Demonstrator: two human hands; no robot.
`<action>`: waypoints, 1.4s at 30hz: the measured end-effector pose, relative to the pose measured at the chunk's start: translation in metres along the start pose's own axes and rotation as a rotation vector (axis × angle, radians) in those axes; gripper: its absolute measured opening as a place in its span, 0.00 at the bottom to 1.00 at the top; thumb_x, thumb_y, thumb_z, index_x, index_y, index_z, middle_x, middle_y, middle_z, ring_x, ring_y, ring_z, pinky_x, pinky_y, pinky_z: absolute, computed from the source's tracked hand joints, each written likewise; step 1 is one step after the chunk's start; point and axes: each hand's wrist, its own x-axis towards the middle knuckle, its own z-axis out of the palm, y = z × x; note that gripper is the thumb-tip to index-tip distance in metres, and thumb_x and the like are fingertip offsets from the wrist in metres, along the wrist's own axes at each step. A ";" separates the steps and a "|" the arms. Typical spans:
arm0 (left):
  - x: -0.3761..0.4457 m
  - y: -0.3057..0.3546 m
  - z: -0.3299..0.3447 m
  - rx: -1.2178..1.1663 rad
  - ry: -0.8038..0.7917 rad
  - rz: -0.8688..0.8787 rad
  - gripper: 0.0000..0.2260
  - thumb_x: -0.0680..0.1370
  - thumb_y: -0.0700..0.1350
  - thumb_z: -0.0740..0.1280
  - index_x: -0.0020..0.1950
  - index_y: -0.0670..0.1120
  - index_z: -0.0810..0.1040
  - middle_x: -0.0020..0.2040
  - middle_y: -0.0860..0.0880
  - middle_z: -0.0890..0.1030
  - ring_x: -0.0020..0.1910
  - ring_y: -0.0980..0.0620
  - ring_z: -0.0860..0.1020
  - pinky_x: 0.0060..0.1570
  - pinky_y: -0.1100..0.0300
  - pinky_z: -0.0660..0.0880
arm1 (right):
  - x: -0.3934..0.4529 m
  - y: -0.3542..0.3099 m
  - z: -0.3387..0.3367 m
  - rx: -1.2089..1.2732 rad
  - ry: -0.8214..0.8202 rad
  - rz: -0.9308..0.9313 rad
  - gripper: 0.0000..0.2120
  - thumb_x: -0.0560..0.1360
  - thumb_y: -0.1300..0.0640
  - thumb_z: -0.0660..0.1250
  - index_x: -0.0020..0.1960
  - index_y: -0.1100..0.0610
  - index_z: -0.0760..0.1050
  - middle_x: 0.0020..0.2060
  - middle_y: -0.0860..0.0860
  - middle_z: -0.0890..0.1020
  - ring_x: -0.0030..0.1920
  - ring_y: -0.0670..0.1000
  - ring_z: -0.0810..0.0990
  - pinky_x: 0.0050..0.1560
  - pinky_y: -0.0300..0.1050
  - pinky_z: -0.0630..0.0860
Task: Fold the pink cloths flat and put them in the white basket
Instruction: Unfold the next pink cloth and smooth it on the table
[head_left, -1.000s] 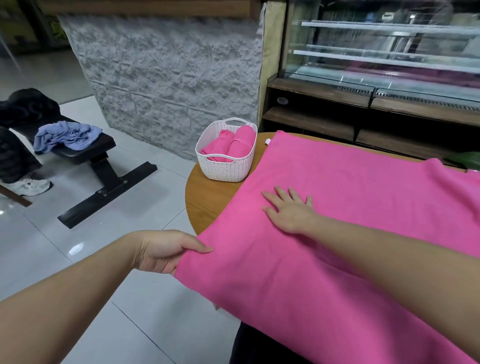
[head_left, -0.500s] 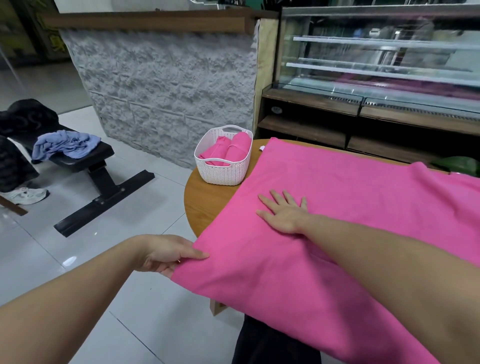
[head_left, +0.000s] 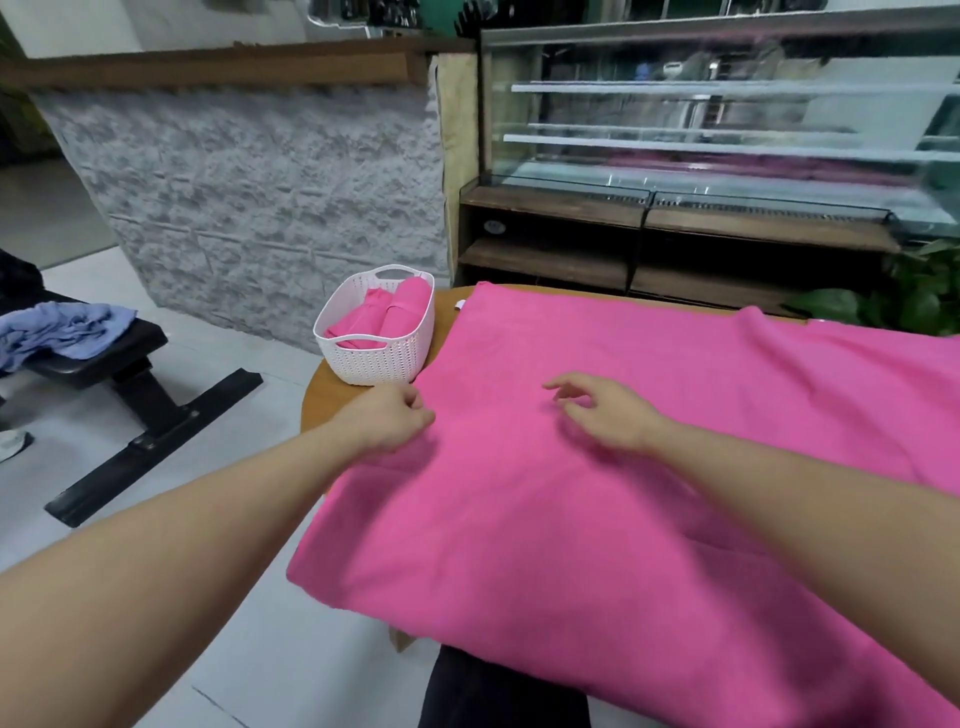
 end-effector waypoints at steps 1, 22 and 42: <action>0.003 0.013 0.007 0.002 -0.014 0.026 0.11 0.79 0.46 0.65 0.37 0.48 0.70 0.33 0.46 0.78 0.29 0.48 0.73 0.34 0.58 0.72 | -0.005 0.006 -0.008 -0.006 0.010 0.010 0.16 0.81 0.60 0.61 0.66 0.50 0.75 0.55 0.48 0.80 0.55 0.48 0.78 0.54 0.31 0.67; 0.051 0.307 0.205 0.037 -0.216 0.534 0.03 0.78 0.42 0.65 0.48 0.51 0.74 0.49 0.49 0.81 0.45 0.50 0.77 0.48 0.58 0.73 | -0.150 0.223 -0.233 -0.169 0.573 0.534 0.15 0.74 0.59 0.67 0.61 0.56 0.79 0.58 0.55 0.82 0.60 0.57 0.78 0.64 0.50 0.71; 0.101 0.452 0.290 -0.578 -0.438 0.301 0.26 0.73 0.68 0.66 0.65 0.57 0.67 0.47 0.50 0.78 0.39 0.46 0.78 0.41 0.55 0.75 | -0.125 0.282 -0.279 0.276 0.462 0.385 0.37 0.71 0.74 0.62 0.75 0.48 0.67 0.68 0.45 0.71 0.65 0.47 0.75 0.59 0.34 0.72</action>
